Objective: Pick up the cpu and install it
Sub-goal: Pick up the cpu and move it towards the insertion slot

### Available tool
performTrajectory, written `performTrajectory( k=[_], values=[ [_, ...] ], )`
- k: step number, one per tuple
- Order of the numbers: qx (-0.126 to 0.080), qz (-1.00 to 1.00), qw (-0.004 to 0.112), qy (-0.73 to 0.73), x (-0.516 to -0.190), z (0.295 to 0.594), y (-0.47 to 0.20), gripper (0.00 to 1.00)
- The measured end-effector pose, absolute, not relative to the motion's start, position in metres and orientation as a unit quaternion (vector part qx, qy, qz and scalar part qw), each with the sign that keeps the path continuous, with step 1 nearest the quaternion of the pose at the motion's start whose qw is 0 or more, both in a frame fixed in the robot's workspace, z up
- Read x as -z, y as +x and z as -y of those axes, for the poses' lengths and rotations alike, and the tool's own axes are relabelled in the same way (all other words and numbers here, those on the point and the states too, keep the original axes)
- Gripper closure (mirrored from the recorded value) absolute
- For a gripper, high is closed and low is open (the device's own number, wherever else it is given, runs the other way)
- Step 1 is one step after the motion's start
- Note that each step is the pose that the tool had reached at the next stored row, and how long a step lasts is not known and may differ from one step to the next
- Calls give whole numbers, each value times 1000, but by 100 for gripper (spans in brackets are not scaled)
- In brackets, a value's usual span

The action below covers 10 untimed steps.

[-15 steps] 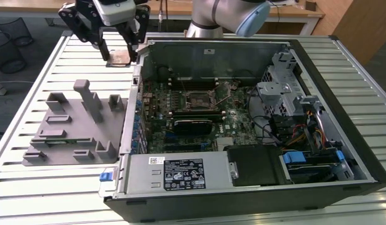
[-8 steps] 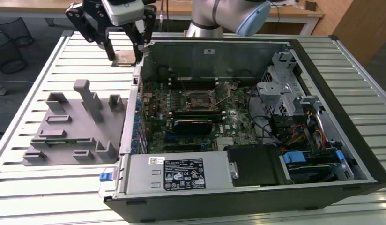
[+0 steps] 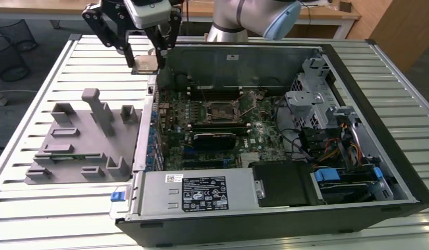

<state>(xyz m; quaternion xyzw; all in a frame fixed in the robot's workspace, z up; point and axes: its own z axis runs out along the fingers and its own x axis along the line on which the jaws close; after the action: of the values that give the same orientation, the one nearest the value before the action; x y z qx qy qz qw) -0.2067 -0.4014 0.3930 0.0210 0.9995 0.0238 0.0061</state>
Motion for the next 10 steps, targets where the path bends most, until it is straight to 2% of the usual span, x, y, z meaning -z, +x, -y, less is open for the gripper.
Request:
performTrajectory(
  k=[10],
  values=[
    [-24,-999,6,21,-393,401,-193,46]
  ],
)
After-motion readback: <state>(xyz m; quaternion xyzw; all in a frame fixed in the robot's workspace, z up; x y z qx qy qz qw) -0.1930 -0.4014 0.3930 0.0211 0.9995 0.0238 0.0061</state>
